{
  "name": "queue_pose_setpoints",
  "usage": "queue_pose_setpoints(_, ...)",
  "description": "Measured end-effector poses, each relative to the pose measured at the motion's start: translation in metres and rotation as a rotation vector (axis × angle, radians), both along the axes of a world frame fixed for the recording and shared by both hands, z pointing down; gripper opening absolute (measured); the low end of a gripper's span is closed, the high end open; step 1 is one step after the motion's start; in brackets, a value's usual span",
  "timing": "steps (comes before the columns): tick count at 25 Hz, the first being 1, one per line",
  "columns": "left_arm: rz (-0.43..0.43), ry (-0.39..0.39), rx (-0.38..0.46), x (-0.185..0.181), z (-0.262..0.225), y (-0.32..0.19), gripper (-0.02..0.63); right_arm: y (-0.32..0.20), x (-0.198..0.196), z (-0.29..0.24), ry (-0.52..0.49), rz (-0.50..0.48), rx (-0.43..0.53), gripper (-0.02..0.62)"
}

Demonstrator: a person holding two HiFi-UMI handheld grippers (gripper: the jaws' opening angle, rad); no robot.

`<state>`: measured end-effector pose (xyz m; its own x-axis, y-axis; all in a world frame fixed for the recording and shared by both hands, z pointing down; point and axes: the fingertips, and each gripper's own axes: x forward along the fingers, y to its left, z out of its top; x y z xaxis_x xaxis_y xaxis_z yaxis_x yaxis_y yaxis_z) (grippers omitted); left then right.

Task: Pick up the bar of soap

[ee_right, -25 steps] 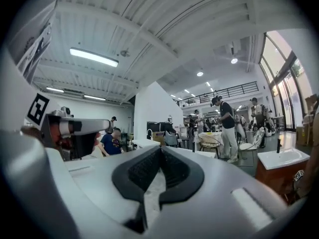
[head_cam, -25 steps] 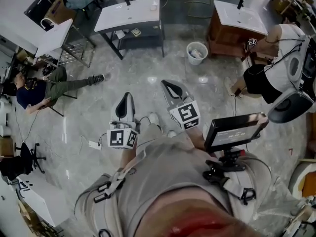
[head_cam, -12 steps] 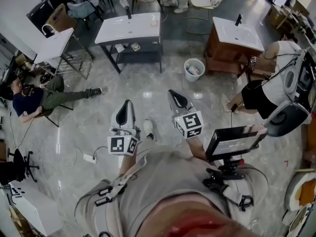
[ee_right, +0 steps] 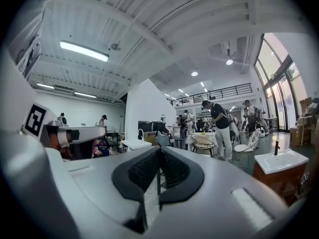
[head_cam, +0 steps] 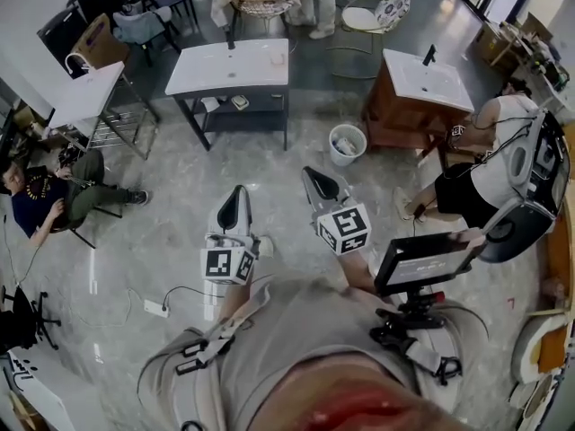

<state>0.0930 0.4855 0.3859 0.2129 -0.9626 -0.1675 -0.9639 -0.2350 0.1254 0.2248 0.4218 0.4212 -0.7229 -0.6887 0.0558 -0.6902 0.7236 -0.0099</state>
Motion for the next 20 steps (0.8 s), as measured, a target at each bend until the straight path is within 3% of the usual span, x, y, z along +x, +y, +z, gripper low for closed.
queue_pose_setpoints(20, 0.270, 0.053, -0.042, -0.103, 0.015, -0.129, -0.009, -0.103, -0.113, -0.008, 0.035, 0.094, -0.057, 0.003)
